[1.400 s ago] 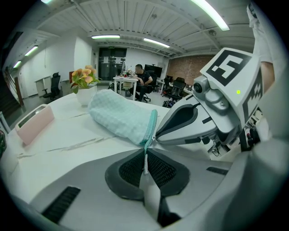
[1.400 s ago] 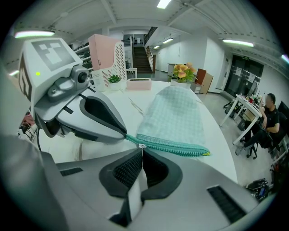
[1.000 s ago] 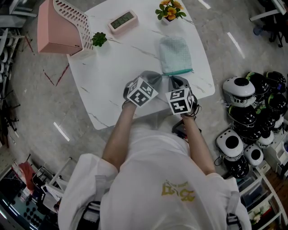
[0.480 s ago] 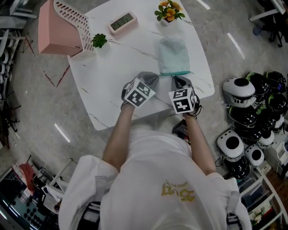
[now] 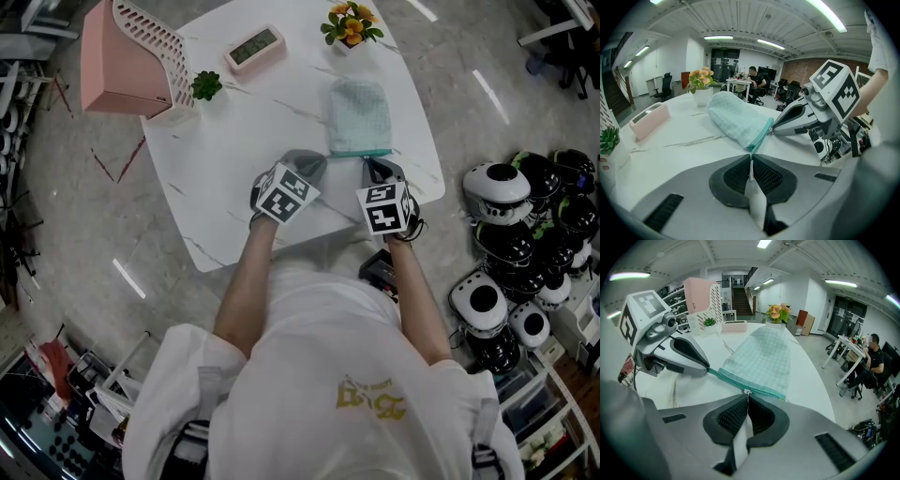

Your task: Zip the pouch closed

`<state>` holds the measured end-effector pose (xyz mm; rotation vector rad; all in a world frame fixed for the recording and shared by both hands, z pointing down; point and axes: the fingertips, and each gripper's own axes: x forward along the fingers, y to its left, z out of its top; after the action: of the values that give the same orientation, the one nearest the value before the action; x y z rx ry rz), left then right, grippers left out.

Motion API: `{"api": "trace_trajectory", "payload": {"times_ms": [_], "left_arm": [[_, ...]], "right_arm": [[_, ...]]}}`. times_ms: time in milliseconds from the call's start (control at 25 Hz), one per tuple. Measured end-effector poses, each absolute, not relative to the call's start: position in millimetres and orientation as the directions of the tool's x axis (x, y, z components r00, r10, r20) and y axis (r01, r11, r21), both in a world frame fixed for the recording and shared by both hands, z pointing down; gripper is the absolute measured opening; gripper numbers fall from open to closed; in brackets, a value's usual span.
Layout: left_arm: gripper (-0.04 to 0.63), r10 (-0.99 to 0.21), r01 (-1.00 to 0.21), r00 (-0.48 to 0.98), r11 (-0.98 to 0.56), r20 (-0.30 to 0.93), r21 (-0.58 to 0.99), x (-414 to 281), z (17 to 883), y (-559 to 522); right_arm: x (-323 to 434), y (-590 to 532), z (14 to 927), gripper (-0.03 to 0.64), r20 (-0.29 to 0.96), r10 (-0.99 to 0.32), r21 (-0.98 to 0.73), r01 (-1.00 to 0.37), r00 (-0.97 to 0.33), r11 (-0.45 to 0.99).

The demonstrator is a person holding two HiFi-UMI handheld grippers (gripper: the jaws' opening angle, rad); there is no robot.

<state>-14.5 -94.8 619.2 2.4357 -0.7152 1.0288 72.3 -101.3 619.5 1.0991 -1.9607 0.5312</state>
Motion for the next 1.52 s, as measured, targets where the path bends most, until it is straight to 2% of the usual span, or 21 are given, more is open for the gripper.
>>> {"api": "trace_trajectory", "payload": {"times_ms": [800,1080,1240,1320,1520], "left_arm": [[0.037,-0.303,-0.608,0.595,-0.775,0.744,0.171,-22.6,617.5,-99.2],[0.042,-0.333,-0.625,0.589,-0.765,0.736,0.155,-27.3,614.3,-104.1],[0.148,-0.331,-0.65,0.607,-0.73,0.723,0.212,-32.3,613.1,-106.1],[0.177,-0.344,-0.662,0.619,-0.712,0.706,0.234,-33.8,607.0,-107.6],[0.155,-0.438,-0.688,0.649,-0.686,0.622,0.235,-33.2,571.5,-112.2]], "right_arm": [[106.7,-105.9,621.7,0.018,0.821,-0.519,0.037,-0.885,-0.238,0.464],[109.1,-108.3,617.6,0.043,0.814,-0.527,0.005,-0.903,-0.246,0.429],[110.3,-108.7,603.4,0.051,0.796,-0.553,0.008,-0.909,-0.246,0.417],[109.8,-107.3,595.7,0.058,0.787,-0.563,-0.009,-0.916,-0.254,0.4],[113.1,-101.0,569.8,0.049,0.734,-0.627,-0.063,-0.946,-0.259,0.316]]}}
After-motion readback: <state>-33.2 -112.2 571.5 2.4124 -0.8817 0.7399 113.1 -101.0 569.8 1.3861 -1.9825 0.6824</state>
